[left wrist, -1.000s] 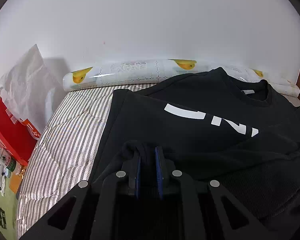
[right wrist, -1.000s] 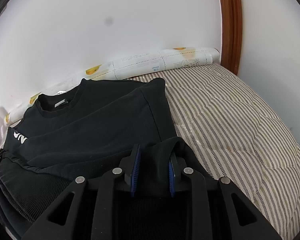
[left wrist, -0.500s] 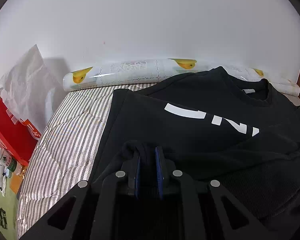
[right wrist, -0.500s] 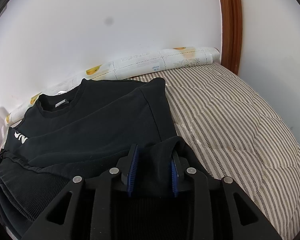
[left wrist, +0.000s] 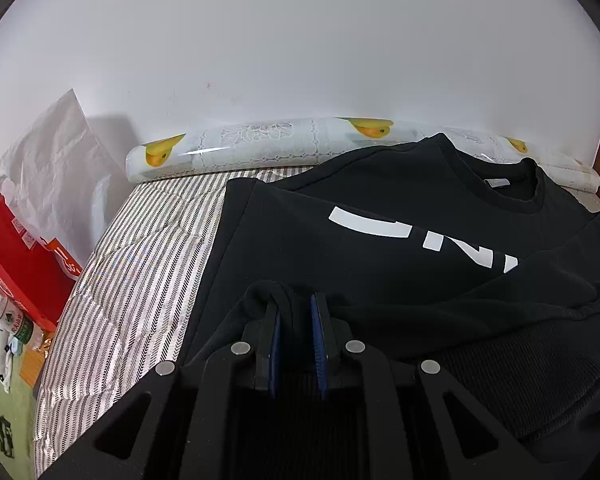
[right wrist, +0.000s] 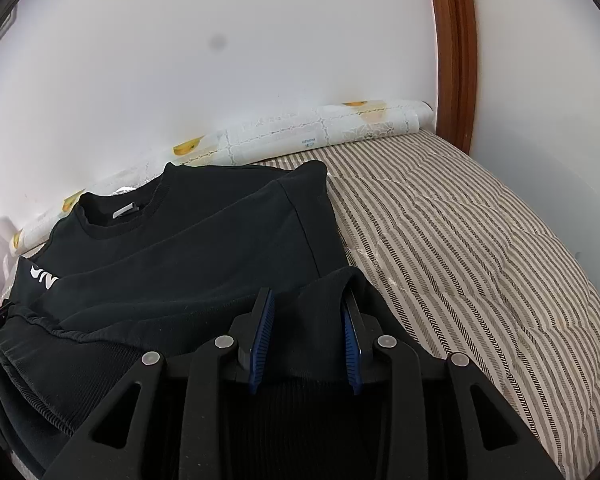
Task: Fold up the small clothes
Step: 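Fold the held hem over the body toward the collar with both grippers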
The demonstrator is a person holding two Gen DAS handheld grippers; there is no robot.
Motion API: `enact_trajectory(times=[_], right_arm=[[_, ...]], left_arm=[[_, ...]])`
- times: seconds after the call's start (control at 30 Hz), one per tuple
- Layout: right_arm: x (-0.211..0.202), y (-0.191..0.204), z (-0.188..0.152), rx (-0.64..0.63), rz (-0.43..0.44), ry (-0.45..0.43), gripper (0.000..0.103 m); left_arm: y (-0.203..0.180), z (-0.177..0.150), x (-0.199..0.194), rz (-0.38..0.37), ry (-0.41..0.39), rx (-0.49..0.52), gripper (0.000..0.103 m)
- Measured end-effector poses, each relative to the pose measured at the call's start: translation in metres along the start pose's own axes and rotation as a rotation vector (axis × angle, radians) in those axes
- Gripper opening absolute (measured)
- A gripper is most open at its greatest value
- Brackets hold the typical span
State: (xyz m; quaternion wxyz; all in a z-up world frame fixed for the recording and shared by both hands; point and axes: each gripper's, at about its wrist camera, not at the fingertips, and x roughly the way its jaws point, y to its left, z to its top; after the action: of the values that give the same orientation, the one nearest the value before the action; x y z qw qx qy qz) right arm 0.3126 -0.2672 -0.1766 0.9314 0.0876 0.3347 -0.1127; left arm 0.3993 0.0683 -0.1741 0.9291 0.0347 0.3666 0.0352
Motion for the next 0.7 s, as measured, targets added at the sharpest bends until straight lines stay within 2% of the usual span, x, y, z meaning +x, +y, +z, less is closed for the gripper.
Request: enact_trajectory(times=[0.27,0.33,0.4,0.43,0.47,0.5,0.53,0.6,0.7], right_arm=[[-0.001,0.000,-0.001,-0.006,-0.003,-0.001,0.032],[-0.001,-0.001,-0.001,-0.004,0.004,-0.001,0.032],[-0.003,-0.002,-0.001,-0.015,0.015,-0.002,0.032],[-0.005,-0.003,-0.002,-0.021,0.024,-0.008,0.032],[-0.008,-0.004,-0.002,-0.024,0.033,-0.016,0.033],[-0.011,-0.004,-0.004,-0.030,0.042,-0.026,0.034],[-0.015,-0.005,-0.005,-0.036,0.052,-0.037,0.036],[-0.020,-0.004,-0.006,-0.051,0.059,-0.055,0.046],[-0.033,0.001,-0.009,-0.098,0.062,-0.099,0.054]], left_arm=[[0.001,0.000,0.000,-0.005,0.000,-0.002,0.014],[0.004,0.000,-0.002,-0.029,-0.008,-0.015,0.016],[0.012,-0.001,-0.005,-0.084,-0.022,-0.050,0.025],[0.014,-0.002,-0.006,-0.101,-0.027,-0.062,0.039],[0.018,-0.003,-0.007,-0.130,-0.033,-0.079,0.060],[0.019,-0.004,-0.009,-0.157,-0.042,-0.085,0.069],[0.019,-0.005,-0.012,-0.162,-0.057,-0.084,0.073],[0.018,-0.007,-0.019,-0.134,-0.081,-0.080,0.073],[0.021,-0.010,-0.020,-0.155,-0.073,-0.096,0.074]])
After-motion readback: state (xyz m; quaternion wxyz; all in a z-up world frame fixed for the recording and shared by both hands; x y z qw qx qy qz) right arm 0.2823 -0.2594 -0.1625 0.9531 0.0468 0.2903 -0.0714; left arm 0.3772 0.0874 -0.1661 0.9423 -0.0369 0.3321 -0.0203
